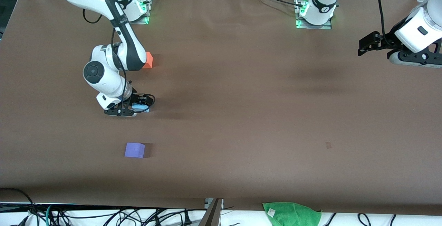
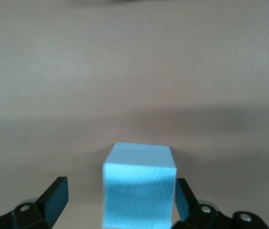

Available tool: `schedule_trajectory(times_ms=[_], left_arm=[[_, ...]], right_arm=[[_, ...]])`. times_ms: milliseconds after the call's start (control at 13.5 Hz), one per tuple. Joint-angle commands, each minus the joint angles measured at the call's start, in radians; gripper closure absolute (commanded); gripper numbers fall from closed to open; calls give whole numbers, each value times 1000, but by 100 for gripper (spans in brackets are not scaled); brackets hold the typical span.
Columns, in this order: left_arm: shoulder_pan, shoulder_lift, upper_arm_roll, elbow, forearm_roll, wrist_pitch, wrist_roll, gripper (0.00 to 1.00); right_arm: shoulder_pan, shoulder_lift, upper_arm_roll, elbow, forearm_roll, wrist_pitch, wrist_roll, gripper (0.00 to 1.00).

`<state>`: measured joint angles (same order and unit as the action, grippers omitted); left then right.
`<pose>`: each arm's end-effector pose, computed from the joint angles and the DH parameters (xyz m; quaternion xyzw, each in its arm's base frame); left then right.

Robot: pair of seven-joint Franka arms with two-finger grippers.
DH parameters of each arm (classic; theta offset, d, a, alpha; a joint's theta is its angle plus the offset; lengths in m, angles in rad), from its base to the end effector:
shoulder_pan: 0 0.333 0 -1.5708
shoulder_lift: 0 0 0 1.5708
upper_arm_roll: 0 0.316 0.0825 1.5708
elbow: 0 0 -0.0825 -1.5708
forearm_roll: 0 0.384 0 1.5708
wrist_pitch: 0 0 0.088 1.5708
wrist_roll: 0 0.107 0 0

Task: Place blue block between orange and purple blocks

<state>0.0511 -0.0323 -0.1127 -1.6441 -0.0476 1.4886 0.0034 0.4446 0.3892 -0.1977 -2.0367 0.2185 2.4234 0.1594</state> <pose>0.5322 -0.0392 0.6012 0.9973 -0.0328 -0.0623 0.0202 0.5797 0.1500 0.2555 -0.9989 0.0310 0.0022 0.0351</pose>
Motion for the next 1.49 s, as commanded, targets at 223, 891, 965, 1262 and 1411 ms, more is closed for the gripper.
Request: schedule_trajectory(times_ms=[223,891,965,1262,1411], left_arm=[[16,-21,-15,-10,18,-10,-5,0],[-8,-14,30,-10,6,-22,44,0],[-5,-14,28,-13,6,-24,44,0],[-5,-14,27,-11,8,-22,44,0],[-5,-14,27,-10,6,-22,44,0]], right_arm=[[3,-107,-103,353,-4,-600,15,1],[-1,-441,-82,303,-171,-774,12,0],[-42,-432,-48,322,-171,-777,5,0],[-202,-366,104,411,-171,-788,-26,0],[-202,-366,101,412,-191,-788,-27,1]])
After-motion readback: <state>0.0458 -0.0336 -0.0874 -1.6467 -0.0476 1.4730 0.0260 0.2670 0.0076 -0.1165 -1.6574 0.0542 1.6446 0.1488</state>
